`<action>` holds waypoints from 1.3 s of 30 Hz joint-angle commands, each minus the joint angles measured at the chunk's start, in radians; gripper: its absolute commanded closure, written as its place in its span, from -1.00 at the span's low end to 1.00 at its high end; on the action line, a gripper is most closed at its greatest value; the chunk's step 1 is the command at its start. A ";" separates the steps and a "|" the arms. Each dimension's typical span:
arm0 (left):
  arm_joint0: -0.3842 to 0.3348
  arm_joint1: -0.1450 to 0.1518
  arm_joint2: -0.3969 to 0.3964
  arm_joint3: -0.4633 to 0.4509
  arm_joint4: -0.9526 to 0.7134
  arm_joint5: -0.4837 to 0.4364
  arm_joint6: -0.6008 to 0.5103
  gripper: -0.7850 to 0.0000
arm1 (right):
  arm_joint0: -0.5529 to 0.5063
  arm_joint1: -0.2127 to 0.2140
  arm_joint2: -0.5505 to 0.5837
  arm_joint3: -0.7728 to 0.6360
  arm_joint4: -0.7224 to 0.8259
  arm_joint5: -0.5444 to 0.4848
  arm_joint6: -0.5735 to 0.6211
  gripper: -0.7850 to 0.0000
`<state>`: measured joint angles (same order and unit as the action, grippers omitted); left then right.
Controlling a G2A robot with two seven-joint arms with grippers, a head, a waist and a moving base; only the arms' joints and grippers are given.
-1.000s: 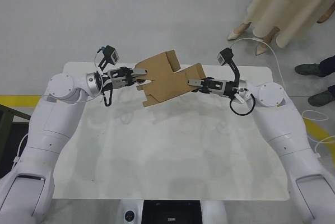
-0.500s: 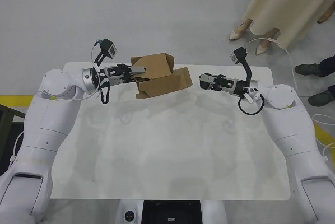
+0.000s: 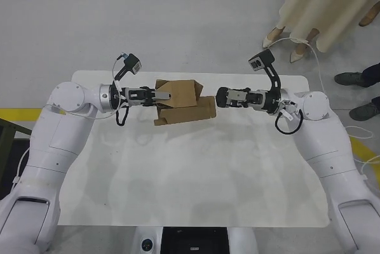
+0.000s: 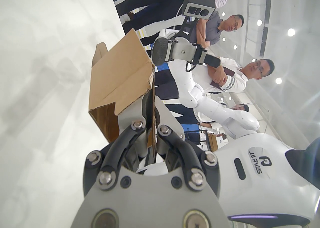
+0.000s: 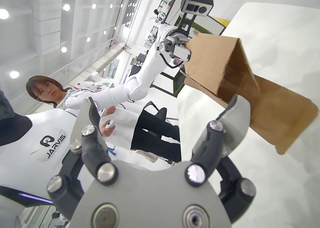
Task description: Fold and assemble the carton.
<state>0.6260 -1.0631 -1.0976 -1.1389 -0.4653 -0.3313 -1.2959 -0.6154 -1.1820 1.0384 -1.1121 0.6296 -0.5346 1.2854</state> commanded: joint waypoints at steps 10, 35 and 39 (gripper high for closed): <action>0.011 -0.002 0.011 -0.047 -0.011 -0.004 -0.017 1.00 | 0.047 -0.026 -0.082 0.044 -0.015 -0.017 -0.017 0.11; 0.031 0.002 0.000 -0.082 -0.033 0.013 -0.016 1.00 | 0.086 -0.050 -0.126 0.114 -0.085 -0.003 -0.003 0.11; 0.032 0.001 0.003 -0.083 -0.038 0.015 -0.019 1.00 | 0.082 -0.058 -0.135 0.121 -0.059 -0.004 -0.004 0.13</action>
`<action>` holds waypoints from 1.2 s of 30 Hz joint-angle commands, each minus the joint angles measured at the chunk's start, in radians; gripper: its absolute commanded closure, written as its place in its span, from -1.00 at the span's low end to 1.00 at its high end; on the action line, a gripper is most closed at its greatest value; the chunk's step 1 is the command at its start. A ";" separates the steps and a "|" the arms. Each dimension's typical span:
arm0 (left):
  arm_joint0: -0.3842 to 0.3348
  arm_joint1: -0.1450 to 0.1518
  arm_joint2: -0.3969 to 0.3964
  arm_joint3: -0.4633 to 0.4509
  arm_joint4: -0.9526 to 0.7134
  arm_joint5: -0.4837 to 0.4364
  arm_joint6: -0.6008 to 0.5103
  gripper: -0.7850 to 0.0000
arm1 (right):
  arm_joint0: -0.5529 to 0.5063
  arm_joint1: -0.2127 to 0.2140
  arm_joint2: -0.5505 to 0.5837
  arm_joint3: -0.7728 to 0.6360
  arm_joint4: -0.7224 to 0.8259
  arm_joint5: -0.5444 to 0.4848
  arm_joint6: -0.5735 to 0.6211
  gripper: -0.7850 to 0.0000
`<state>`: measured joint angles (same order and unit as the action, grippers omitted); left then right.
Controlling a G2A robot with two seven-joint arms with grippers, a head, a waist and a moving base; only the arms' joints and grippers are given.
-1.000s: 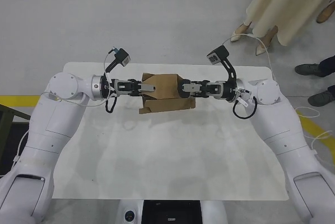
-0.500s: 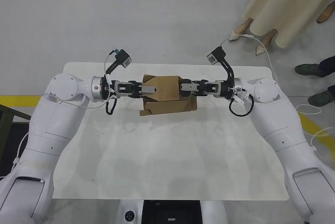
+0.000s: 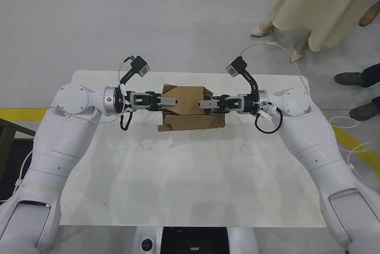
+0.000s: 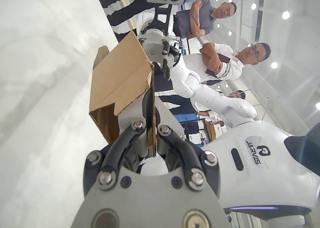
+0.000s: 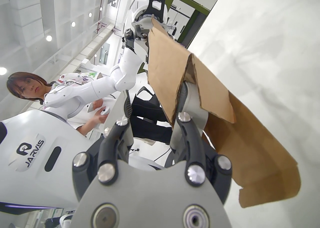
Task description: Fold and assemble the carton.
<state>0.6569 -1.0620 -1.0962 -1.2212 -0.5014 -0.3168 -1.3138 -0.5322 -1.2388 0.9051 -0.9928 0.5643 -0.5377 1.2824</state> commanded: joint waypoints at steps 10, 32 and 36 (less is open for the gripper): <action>0.005 -0.007 0.022 -0.015 -0.021 -0.002 -0.012 1.00 | -0.013 -0.018 -0.024 0.031 0.028 -0.014 -0.014 0.25; -0.014 -0.010 0.010 0.031 -0.029 -0.009 0.012 -1.00 | -0.043 -0.005 -0.030 0.047 0.018 -0.051 -0.051 1.00; -0.016 -0.004 -0.018 0.037 -0.030 -0.009 0.025 -1.00 | 0.002 -0.012 -0.035 0.081 0.011 -0.061 -0.061 1.00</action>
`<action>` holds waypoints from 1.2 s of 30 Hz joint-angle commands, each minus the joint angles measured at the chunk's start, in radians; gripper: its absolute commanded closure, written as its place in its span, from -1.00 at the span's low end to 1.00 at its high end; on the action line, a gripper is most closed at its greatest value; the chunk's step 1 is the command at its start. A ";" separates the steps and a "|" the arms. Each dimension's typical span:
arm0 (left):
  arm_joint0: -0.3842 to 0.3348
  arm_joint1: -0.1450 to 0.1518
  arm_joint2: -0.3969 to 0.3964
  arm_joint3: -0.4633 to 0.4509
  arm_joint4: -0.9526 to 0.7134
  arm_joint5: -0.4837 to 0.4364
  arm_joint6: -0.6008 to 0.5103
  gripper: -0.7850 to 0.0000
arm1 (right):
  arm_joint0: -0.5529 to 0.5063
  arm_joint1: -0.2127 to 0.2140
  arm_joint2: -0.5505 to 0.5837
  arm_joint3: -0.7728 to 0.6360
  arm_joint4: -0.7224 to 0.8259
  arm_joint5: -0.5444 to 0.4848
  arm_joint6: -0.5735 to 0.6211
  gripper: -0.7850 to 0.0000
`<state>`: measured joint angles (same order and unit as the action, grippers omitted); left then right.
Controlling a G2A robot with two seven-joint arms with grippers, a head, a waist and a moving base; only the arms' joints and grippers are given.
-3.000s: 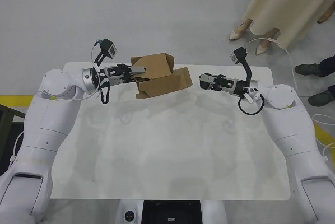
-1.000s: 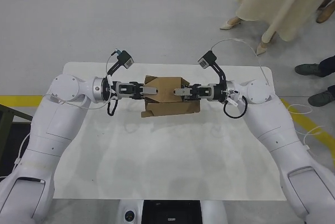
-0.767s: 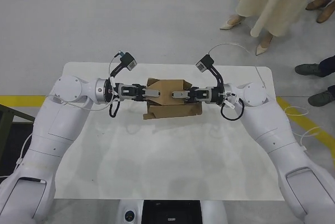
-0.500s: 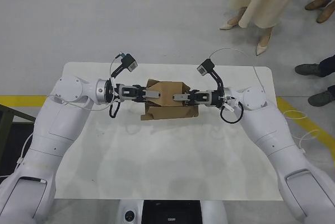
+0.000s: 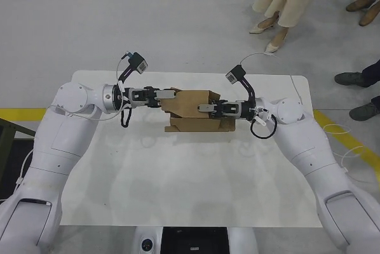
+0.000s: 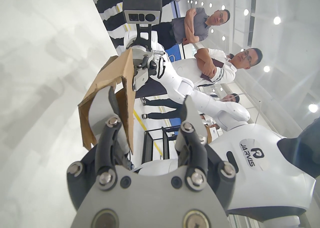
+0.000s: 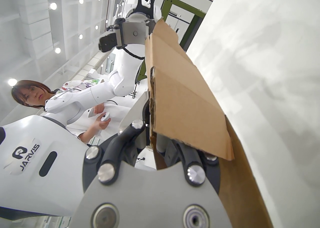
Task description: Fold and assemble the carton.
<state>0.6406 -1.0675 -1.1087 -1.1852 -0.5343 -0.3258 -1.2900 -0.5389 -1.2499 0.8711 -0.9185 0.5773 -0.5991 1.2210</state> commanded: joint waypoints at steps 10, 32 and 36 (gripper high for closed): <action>0.000 0.001 -0.006 0.000 0.003 0.000 0.001 -1.00 | 0.009 -0.001 -0.001 0.007 -0.002 0.001 0.001 1.00; 0.093 0.042 -0.129 -0.038 0.107 0.031 0.096 -1.00 | -0.018 0.024 0.052 -0.087 -0.045 0.142 0.003 1.00; 0.113 0.048 -0.146 -0.064 0.101 0.039 0.100 -1.00 | -0.037 0.040 0.088 -0.135 -0.050 0.202 0.015 1.00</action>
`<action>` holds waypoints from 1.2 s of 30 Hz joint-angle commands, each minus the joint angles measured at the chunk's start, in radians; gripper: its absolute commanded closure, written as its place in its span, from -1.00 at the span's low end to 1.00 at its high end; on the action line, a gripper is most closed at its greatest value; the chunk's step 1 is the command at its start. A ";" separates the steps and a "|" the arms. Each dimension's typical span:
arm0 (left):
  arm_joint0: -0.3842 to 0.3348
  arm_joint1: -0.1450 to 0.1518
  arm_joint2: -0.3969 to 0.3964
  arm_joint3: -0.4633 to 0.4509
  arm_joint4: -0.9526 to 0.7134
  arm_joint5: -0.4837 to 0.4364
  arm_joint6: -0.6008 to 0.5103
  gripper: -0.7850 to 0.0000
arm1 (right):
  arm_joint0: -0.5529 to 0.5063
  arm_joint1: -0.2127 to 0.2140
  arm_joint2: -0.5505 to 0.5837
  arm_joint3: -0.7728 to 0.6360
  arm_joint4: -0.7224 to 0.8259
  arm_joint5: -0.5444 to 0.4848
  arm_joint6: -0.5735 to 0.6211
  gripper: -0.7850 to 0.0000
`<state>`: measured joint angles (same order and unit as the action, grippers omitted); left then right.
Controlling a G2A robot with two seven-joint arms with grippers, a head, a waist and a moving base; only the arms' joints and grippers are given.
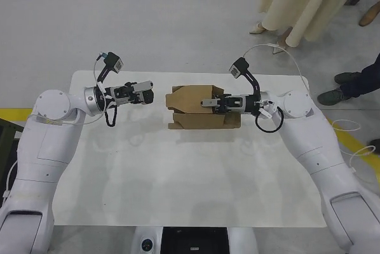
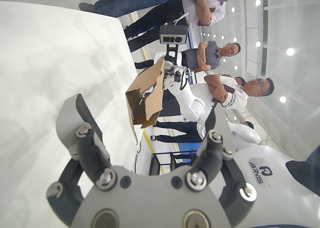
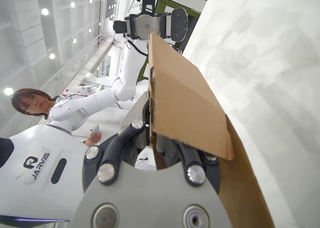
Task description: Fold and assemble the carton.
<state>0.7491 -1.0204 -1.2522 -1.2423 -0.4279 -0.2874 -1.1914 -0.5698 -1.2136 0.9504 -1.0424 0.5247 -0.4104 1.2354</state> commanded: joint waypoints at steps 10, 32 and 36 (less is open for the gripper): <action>0.016 -0.012 0.052 -0.076 -0.063 0.013 -0.004 -1.00 | -0.073 0.027 0.059 -0.120 -0.027 0.107 -0.009 1.00; 0.027 -0.036 0.070 -0.123 -0.302 0.098 0.000 -1.00 | -0.111 0.034 0.068 -0.175 -0.127 0.142 -0.093 1.00; 0.024 -0.046 0.105 -0.140 -0.322 0.108 0.000 -1.00 | -0.106 0.029 0.054 -0.183 -0.131 0.143 -0.099 1.00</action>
<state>0.7755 -1.0628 -1.1612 -1.3784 -0.7472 -0.1794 -1.1940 -0.6769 -1.1834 1.0085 -1.2239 0.3942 -0.2673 1.1387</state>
